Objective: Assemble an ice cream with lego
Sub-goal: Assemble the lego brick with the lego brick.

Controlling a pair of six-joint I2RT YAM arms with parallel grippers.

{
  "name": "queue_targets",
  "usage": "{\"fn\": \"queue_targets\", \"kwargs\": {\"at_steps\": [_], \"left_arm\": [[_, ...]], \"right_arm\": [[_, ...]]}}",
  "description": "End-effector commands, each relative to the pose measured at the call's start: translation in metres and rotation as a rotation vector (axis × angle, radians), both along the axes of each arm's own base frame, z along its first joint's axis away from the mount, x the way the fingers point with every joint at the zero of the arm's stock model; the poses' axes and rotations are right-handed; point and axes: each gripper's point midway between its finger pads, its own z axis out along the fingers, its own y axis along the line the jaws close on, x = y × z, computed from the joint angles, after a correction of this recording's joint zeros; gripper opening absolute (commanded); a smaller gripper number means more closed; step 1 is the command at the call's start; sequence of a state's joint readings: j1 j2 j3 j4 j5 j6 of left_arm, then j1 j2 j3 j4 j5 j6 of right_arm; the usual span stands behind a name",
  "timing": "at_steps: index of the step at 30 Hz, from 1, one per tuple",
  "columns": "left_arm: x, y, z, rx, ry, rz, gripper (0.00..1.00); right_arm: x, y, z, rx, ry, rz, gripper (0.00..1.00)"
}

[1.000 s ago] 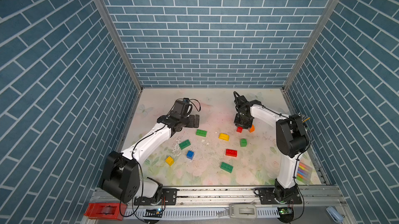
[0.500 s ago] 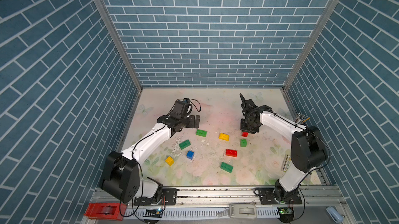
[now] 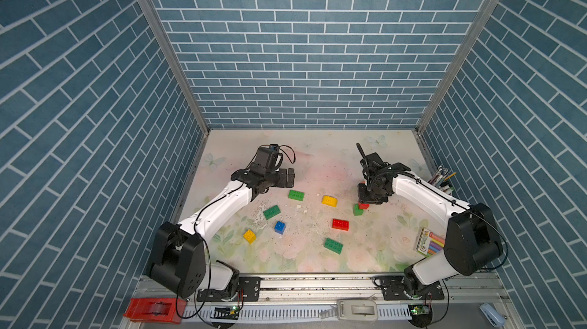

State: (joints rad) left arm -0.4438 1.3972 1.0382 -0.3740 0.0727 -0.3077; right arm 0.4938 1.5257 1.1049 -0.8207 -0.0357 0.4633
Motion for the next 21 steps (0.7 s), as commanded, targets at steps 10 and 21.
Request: {"fn": "queue_targets", "kwargs": {"at_steps": [10, 21], "left_arm": [[-0.005, 0.002, -0.001, -0.009, 0.004, 0.017, 0.99], [-0.007, 0.002, -0.003, -0.005, 0.010, 0.017, 0.99]], "right_arm": [[-0.009, 0.007, -0.003, -0.010, 0.014, 0.042, 0.13], [-0.014, 0.008, -0.016, -0.021, 0.038, 0.033, 0.12]]}}
